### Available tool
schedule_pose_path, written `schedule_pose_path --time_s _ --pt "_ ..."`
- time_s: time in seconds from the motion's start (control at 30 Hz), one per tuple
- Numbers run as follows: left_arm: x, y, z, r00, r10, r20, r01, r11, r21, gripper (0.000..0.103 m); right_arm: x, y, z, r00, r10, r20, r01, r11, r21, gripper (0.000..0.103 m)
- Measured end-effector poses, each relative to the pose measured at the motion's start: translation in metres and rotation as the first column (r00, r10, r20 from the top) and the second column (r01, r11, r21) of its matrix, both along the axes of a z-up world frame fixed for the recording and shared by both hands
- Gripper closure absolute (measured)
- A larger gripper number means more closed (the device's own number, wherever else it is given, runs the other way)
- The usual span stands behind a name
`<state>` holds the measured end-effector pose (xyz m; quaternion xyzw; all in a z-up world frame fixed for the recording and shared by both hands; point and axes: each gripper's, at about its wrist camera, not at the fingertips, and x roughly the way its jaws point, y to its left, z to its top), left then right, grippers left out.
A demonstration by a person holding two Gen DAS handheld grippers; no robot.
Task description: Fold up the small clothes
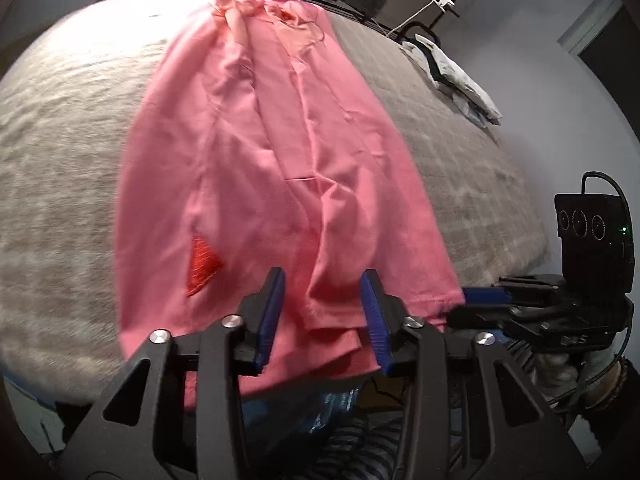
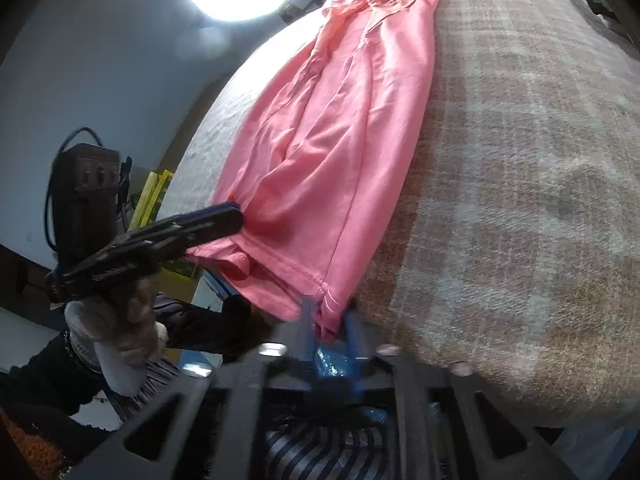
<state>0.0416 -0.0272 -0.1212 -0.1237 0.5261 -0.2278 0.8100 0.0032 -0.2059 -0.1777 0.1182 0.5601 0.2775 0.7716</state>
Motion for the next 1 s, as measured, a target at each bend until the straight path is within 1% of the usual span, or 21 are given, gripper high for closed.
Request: schedule_pose_path --time_s 0.03,0.1,0.13,0.17,0.2,0.23,0.27,0.33,0.37,0.43,0.5,0.53,0.6,0.63,0.67,0.7,0.73,0.8,0.9,0.93,1.0 --pt "0.001 0.0 -0.003 1.0 -0.002 -0.01 0.002 1.0 -0.01 0.103 0.001 -0.003 0.0 1.0 -0.013 -0.002 0.013 1.0 0.006 0.055" --pt "-0.001 0.0 -0.003 1.0 0.003 -0.008 -0.003 1.0 -0.025 0.103 0.006 -0.007 -0.002 0.999 -0.029 -0.026 0.03 0.998 0.048 0.055" --pt "-0.002 0.0 -0.001 1.0 0.01 -0.005 -0.01 1.0 -0.024 0.103 0.01 -0.007 -0.004 0.999 -0.037 -0.037 0.039 0.997 0.062 0.061" --pt "-0.005 0.002 0.002 1.0 0.016 -0.004 -0.016 0.999 -0.035 0.103 0.013 -0.006 -0.006 0.998 -0.035 -0.043 0.038 0.998 0.059 0.08" --pt "-0.008 0.004 0.005 1.0 0.02 0.002 -0.02 0.999 -0.042 0.103 0.015 -0.003 -0.007 0.998 -0.024 -0.051 0.026 0.999 0.048 0.091" --pt "-0.013 0.005 0.008 1.0 0.017 0.02 -0.017 0.999 -0.034 0.103 0.014 0.001 -0.008 0.999 -0.006 -0.054 0.008 1.0 0.025 0.1" --pt "-0.017 0.004 0.008 0.999 0.014 0.045 -0.014 1.0 -0.002 0.103 0.011 0.004 -0.007 0.999 0.008 -0.036 -0.007 1.0 0.009 0.102" --pt "-0.016 0.003 0.001 0.999 0.006 0.039 -0.008 0.999 0.035 0.103 0.008 0.008 -0.006 0.999 0.028 -0.016 -0.029 0.999 -0.02 0.102" --pt "-0.015 0.005 -0.004 1.0 0.01 0.02 -0.011 0.999 0.034 0.103 0.008 0.01 -0.007 0.999 0.033 -0.018 -0.033 0.999 -0.025 0.102" --pt "-0.017 0.008 -0.004 1.0 0.012 0.028 -0.013 0.999 0.051 0.103 0.009 0.01 -0.008 0.999 0.033 -0.02 -0.033 0.999 -0.028 0.102" --pt "-0.02 0.011 0.002 0.998 0.015 0.054 -0.019 0.996 0.083 0.103 0.007 0.008 -0.007 0.999 0.032 -0.012 -0.033 0.999 -0.035 0.102" --pt "-0.023 0.015 0.008 0.998 0.01 0.065 -0.015 0.996 0.083 0.103 0.006 0.008 -0.006 0.999 0.032 -0.005 -0.032 0.999 -0.04 0.102" --pt "-0.029 0.028 0.022 0.996 0.001 0.093 -0.009 0.996 0.085 0.102 0.005 0.007 -0.005 1.0 0.03 0.0 -0.03 0.999 -0.041 0.098" --pt "-0.032 0.035 0.028 0.994 0.005 0.112 -0.016 0.995 0.098 0.091 0.005 0.004 -0.003 1.0 0.029 -0.005 -0.029 0.999 -0.028 0.094" --pt "-0.035 0.044 0.034 0.991 0.016 0.134 -0.032 0.993 0.115 0.068 0.006 0.002 -0.002 1.0 0.024 -0.01 -0.025 1.0 -0.018 0.072" --pt "-0.037 0.055 0.039 0.988 0.037 0.148 -0.055 0.991 0.123 0.056 0.006 -0.001 -0.001 1.0 0.016 -0.013 -0.016 1.0 -0.002 0.06" --pt "-0.037 0.068 0.043 0.985 0.07 0.155 -0.089 0.989 0.117 0.046 0.006 -0.004 0.0 1.0 0.002 -0.012 -0.002 1.0 0.022 0.054" --pt "-0.033 0.094 0.042 0.984 0.126 0.123 -0.139 0.985 0.099 0.046 0.008 -0.007 0.001 1.0 -0.006 -0.024 0.008 0.998 0.07 0.054" --pt "-0.022 0.121 0.026 0.976 0.215 0.033 -0.217 0.974 0.063 0.046 0.016 -0.012 -0.005 0.998 -0.018 -0.062 0.025 0.993 0.114 0.056" --pt "-0.018 0.126 0.018 0.973 0.231 -0.014 -0.23 0.972 0.041 0.046 0.018 -0.012 -0.008 0.997 -0.017 -0.075 0.026 0.993 0.119 0.061" --pt "-0.015 0.127 0.006 0.972 0.223 -0.069 -0.222 0.975 0.015 0.046 0.02 -0.008 -0.012 0.995 -0.003 -0.095 0.015 0.993 0.12 0.064"
